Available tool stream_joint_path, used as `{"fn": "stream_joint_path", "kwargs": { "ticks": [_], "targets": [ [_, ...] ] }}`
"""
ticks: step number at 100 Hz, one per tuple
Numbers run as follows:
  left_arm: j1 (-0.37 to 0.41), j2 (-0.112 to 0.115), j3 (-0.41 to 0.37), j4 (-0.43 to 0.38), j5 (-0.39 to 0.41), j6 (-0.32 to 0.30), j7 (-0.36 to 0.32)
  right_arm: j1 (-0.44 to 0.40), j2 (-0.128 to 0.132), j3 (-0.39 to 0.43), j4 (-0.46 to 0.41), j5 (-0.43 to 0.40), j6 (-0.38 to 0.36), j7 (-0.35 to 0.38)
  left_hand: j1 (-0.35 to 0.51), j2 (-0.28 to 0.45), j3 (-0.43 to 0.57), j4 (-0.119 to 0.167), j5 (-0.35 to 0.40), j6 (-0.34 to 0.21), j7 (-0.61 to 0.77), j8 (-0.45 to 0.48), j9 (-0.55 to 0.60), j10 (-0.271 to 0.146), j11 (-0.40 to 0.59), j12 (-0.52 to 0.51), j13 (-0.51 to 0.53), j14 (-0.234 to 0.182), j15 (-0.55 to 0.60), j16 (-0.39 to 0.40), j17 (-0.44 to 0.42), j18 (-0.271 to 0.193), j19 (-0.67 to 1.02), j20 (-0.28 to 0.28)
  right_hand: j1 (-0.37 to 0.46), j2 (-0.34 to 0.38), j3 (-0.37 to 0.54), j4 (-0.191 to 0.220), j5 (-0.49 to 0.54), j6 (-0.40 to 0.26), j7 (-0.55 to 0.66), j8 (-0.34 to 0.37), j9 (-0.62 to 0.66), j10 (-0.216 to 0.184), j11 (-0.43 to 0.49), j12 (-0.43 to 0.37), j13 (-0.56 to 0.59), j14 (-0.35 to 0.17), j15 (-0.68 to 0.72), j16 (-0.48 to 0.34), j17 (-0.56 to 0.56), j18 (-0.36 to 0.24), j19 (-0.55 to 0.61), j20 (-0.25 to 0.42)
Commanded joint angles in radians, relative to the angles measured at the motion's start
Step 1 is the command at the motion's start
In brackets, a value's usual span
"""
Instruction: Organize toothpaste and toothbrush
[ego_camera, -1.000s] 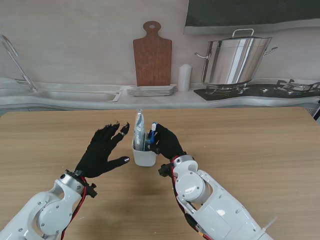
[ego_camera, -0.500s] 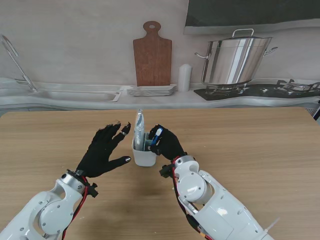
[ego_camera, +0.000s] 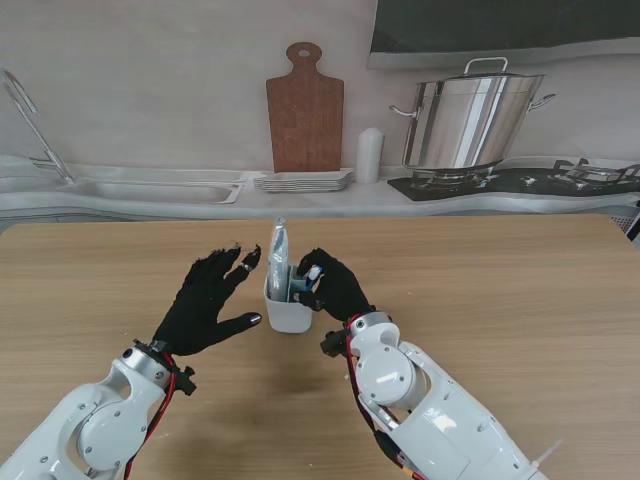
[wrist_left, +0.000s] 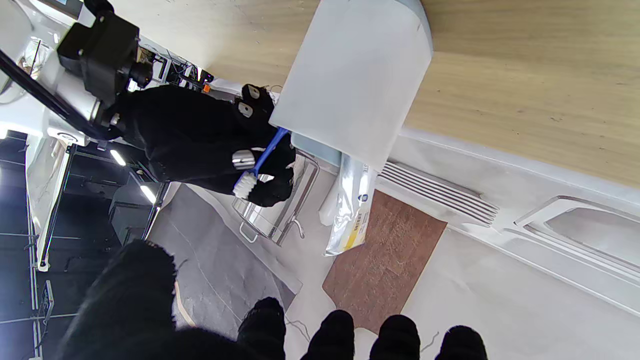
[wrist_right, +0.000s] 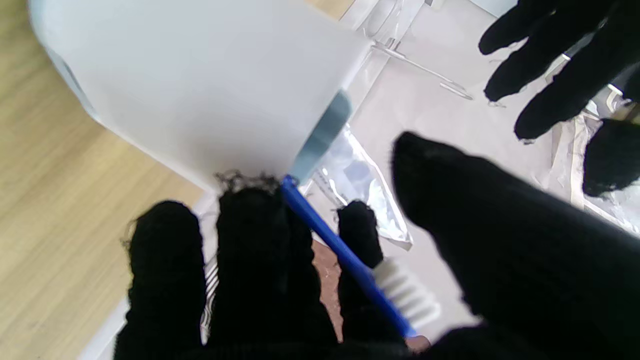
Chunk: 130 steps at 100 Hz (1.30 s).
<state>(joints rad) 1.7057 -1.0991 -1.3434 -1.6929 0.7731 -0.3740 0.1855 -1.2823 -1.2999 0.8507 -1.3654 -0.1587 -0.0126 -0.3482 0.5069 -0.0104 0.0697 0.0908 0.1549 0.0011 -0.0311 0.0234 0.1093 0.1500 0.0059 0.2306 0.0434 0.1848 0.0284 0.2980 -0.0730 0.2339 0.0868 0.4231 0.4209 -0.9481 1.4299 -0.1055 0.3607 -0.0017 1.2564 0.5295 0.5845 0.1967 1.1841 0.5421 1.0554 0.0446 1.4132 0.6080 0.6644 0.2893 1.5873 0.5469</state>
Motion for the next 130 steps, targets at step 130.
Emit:
{"fn": "stream_joint_path", "kwargs": {
  "ticks": [130],
  "targets": [
    [0.034, -0.005, -0.01, -0.035, 0.027, -0.015, 0.01, -0.311, 0.152, 0.354, -0.363, -0.227, -0.043, 0.263, -0.033, 0.03, -0.008, 0.013, -0.019, 0.29, -0.007, -0.022, -0.028, 0.035, -0.037, -0.165, -0.026, -0.068, -0.045, -0.176, 0.036, -0.175, -0.103, -0.267, -0.28, 0.226, -0.273, 0.017, -0.275, 0.064, -0.557, -0.337, -0.417, 0.083, -0.701, -0.288, -0.661, 0.277, -0.825, -0.209, -0.551, 0.133, -0.493, -0.132]
  ]
}}
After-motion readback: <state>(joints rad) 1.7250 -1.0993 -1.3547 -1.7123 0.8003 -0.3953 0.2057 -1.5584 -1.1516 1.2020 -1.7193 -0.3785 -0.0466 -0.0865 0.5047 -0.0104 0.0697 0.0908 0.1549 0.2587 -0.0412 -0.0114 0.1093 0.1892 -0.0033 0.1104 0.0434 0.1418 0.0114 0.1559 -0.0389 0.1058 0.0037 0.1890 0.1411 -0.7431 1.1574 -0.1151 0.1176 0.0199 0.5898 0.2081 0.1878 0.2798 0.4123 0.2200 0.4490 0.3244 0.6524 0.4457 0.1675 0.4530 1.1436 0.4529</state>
